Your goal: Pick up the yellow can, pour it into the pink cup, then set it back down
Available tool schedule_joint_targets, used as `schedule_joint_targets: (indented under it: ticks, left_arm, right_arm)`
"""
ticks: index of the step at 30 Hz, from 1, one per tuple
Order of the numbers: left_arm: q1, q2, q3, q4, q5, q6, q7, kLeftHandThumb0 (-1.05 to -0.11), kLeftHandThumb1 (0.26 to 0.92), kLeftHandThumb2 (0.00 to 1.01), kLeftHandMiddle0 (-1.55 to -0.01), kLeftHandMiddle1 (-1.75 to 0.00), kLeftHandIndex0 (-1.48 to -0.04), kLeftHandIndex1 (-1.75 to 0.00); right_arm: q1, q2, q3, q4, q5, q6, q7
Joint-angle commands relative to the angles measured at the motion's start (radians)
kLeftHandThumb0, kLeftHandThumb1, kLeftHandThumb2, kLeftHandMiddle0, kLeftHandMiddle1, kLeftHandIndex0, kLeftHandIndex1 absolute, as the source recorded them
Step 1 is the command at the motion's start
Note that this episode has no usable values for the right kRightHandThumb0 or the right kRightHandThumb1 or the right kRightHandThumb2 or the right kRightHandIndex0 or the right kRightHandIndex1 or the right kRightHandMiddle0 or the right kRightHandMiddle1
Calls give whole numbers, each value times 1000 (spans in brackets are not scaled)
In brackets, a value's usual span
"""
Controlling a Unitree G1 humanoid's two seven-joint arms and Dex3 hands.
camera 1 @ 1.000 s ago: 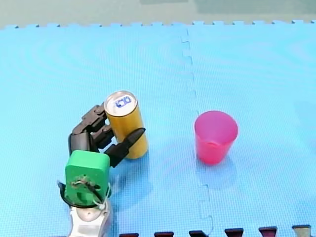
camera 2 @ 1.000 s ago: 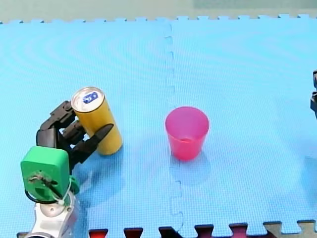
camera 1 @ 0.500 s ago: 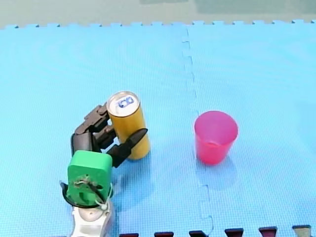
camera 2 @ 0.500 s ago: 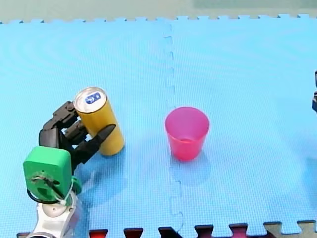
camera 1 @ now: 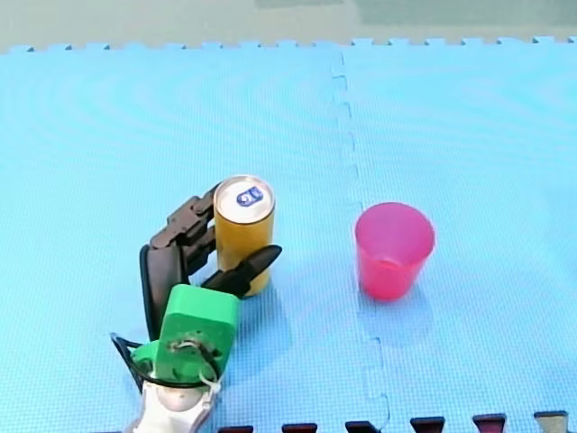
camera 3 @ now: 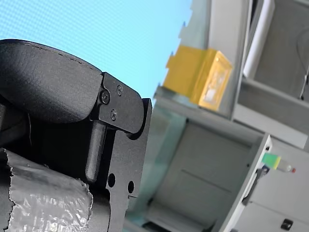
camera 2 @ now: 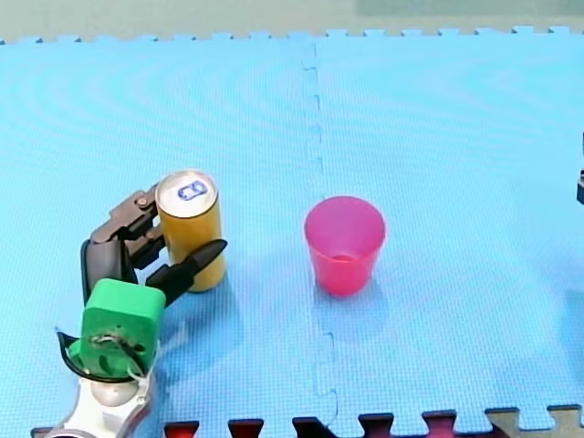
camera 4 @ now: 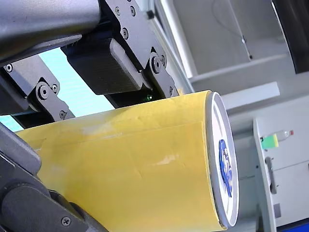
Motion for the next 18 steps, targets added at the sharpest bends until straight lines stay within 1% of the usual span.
schedule_joint_targets:
  ticks: [1,5,12,14,18]
  left_arm:
    - [-11,-2,-4,5,1,-8,10,-315,814,1,-1256,0,-1157,0]
    - [-13,-5,-10,12,6,-7,25,-314,814,1,-1254,0,-1158,-1]
    - [-18,-12,-5,26,-7,-6,17,-324,812,0,-1258,-2,-1166,-3]
    - [-17,-16,3,28,-20,-8,2,-329,811,0,-1259,-2,-1168,-3]
    - [-18,-29,30,32,-70,-3,-65,-348,812,0,-1259,-2,-1171,-3]
  right_arm:
    - [0,-8,-4,0,6,1,2]
    - [1,-8,-5,-1,7,0,4]
    - [2,-11,-5,-3,6,-3,3]
    - [3,-12,-6,-3,6,-3,3]
    - [1,-16,-8,-3,8,-3,8]
